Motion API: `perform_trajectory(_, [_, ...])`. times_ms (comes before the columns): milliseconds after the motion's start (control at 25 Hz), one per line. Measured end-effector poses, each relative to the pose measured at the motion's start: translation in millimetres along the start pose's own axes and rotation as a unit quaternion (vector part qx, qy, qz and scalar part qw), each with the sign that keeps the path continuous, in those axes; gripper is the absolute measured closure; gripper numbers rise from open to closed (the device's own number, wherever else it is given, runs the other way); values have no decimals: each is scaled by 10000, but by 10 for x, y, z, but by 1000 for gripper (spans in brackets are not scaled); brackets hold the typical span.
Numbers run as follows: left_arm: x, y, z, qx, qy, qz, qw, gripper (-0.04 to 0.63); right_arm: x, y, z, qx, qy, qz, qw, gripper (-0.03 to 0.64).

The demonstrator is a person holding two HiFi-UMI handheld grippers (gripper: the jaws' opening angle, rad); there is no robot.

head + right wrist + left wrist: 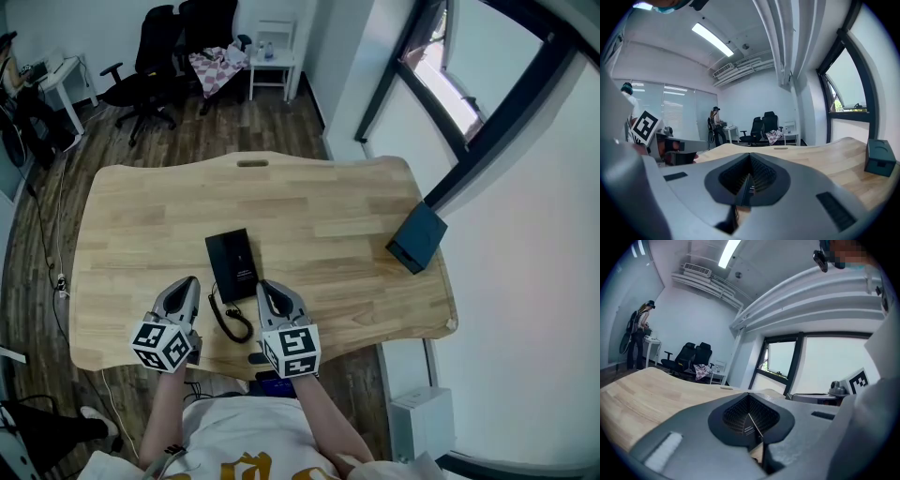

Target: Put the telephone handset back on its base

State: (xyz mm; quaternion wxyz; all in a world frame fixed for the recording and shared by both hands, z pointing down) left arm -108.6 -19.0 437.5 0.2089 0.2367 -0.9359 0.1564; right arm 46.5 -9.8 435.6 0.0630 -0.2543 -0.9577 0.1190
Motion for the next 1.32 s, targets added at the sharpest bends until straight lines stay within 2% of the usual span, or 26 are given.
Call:
perform_trajectory(160, [-53,1,-46,201,-562,200,9980,592,49,23,24,-19,240,53,9997,612])
perform_trajectory(280, [-123,-13,-20,137,-693,123,9974,592,41,28,7,-14,276,27,9996,611])
perform_trajectory(680, [-18,18,15,-14,-233,158,9996,592,-50,100,12,15,301,-102,9995,611])
perform_trajectory(880, [23,-14,-99,216,187,121,9995,592,-58,132,-36,20,254,-131,9996,611])
perform_trajectory(1320, [75,8,-179,262,217,210,9992,592,-113,181,-94,43,126,-177,9998,611])
Point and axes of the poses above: the fingertips, and each gripper's own axes: y backward along the fingers, x to its left, z out of its top, the point moved 1 cm from there along y, backward along the fingers, and after that the axes turned 10 degrees about y, right-handed, at the moved point
